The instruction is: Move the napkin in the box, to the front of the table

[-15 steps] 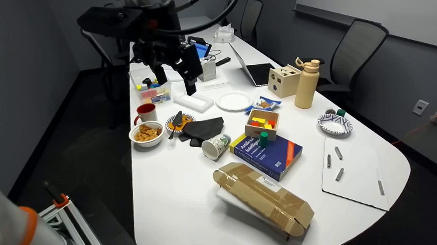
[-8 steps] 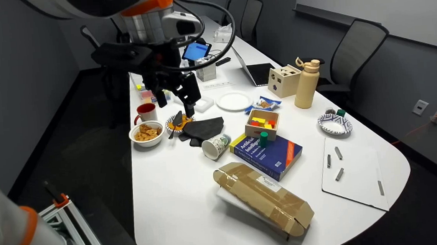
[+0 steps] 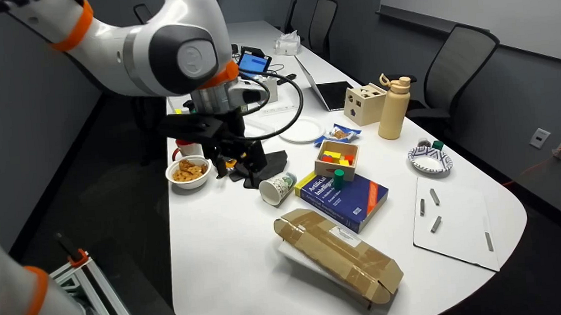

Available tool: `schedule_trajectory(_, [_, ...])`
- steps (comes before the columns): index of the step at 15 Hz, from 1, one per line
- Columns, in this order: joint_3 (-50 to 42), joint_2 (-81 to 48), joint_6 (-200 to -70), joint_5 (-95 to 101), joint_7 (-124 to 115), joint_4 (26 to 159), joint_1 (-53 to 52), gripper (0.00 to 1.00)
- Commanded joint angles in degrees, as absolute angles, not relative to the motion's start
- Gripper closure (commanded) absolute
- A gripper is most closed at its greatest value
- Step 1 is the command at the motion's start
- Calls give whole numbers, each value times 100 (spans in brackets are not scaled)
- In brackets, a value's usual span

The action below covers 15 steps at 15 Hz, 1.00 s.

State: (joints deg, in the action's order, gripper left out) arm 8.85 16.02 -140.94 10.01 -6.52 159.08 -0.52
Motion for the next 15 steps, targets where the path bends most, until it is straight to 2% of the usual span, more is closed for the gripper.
schedule_trajectory(1, [1038, 732, -14360, 2126, -1711, 15904, 320, 0])
schedule_trajectory(7, [549, -575, -14249, 4067, -3538, 15742, 196, 0])
schedule_trajectory(15, [-120, -1925, -14276, 5403, -5111, 15103, -517, 0])
